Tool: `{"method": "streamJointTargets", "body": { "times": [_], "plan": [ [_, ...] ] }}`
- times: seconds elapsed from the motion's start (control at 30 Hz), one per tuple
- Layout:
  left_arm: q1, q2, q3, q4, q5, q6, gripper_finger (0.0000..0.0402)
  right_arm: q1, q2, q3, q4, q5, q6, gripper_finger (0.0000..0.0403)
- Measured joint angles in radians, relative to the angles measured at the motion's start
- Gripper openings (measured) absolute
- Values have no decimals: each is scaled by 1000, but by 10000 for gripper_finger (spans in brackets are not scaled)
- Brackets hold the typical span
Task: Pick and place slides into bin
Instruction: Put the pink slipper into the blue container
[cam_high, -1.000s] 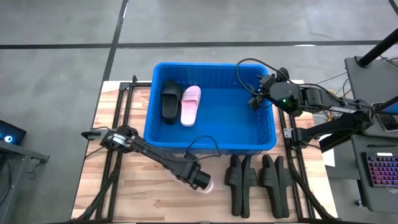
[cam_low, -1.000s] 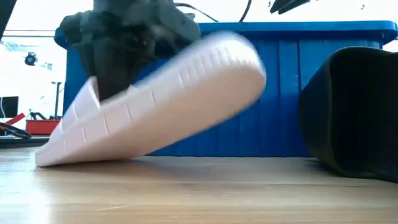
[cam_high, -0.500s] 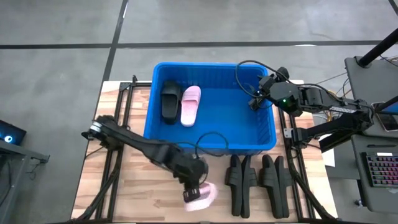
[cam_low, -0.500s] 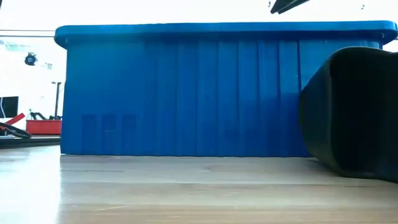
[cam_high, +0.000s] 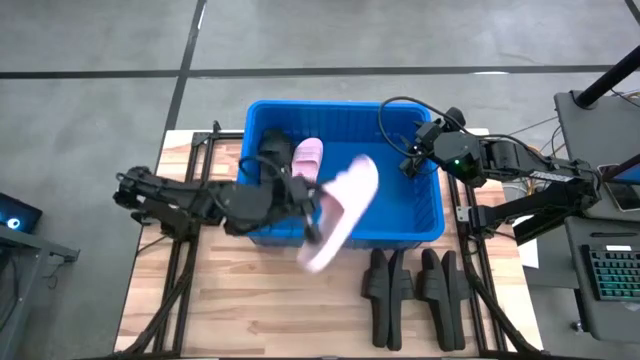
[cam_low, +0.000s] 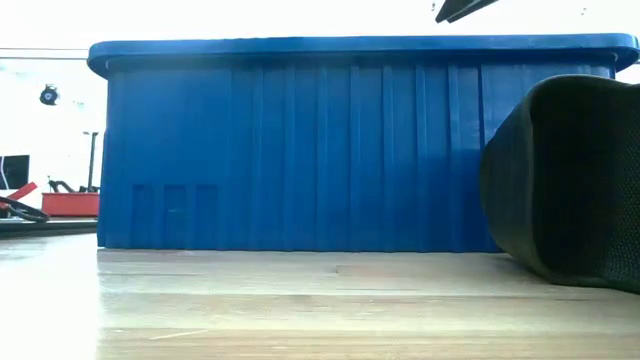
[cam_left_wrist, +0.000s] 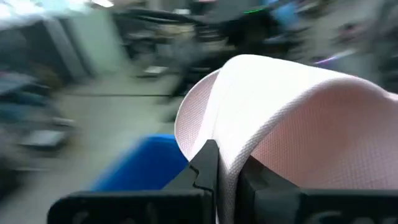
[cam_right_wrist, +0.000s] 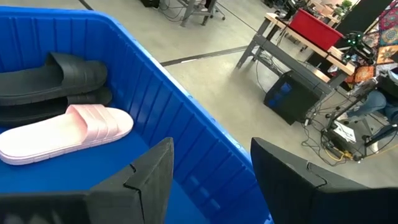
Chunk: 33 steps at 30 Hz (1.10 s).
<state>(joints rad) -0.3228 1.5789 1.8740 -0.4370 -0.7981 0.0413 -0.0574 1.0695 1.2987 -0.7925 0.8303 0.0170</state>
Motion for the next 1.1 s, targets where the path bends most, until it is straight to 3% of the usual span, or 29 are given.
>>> {"method": "streamJointTargets", "body": {
  "times": [0.17,0.37,0.47,0.6,0.7,0.9,1.1],
  "plan": [
    [138,2,-1,-57,-14,97,0,0,0,0,-4,0,1,206],
    [349,12,-58,-269,218,97,0,-2,0,0,-3,0,8,206],
    [454,14,-125,-319,257,108,0,-2,0,0,-3,1,8,206],
    [586,18,-255,-294,250,183,0,-2,0,0,-4,0,8,206],
    [648,30,-365,-185,268,314,0,-2,0,0,-4,0,10,206],
    [710,38,-552,48,279,432,0,-2,0,0,-4,0,35,206],
    [727,41,-656,188,191,504,0,-2,0,0,-4,1,76,206]
  ]
}}
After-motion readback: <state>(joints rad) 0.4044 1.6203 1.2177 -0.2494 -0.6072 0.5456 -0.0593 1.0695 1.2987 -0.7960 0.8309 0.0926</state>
